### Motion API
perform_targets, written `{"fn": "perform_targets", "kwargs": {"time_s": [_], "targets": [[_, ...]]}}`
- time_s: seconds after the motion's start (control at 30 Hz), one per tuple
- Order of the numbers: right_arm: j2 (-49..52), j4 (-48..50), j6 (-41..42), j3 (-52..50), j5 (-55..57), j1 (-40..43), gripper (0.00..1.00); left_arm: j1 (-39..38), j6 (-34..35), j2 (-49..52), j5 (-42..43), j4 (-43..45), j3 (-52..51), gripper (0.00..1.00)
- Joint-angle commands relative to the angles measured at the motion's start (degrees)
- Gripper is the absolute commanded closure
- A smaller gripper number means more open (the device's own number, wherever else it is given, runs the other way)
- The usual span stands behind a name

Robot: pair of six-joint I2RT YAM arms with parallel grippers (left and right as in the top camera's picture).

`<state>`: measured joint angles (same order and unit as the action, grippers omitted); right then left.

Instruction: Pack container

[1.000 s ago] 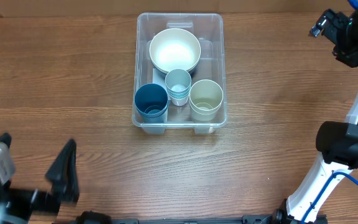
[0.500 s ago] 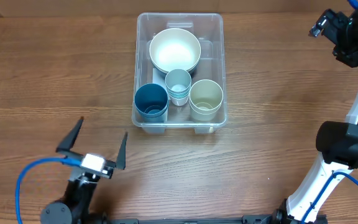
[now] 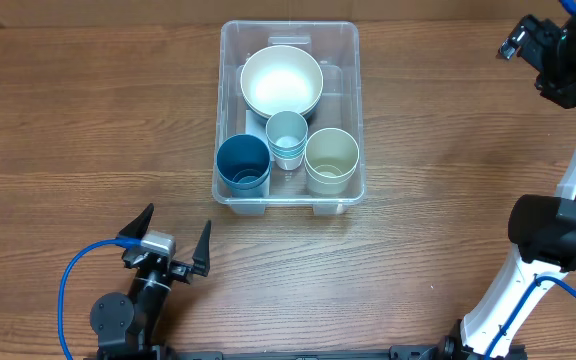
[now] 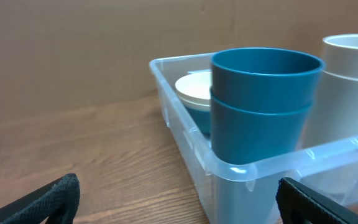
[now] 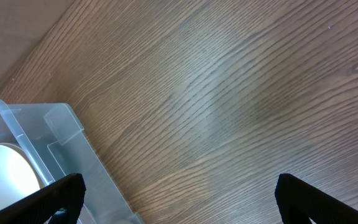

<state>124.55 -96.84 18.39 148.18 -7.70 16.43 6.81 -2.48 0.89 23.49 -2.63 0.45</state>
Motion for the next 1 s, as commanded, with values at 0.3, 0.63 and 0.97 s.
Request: {"fn": "perform_targets", "kwargs": {"time_s": [0.3,0.63,0.97], "targets": [[-1.3,0.3,0.3,1.4,-0.3,0.2,0.00,0.3,3.8,-0.6,-3.0,-0.1,-0.2,0.00],[-1.1,0.3,0.3,1.1,-0.3,0.1,0.00,0.3,3.8,-0.6,-3.1,-0.1,-0.2,0.00],[-12.1,5.9,-1.0,-2.1,3.8,-19.2,0.00,0.3,3.8,-0.6,-3.0,-0.1,-0.2,0.00]]}}
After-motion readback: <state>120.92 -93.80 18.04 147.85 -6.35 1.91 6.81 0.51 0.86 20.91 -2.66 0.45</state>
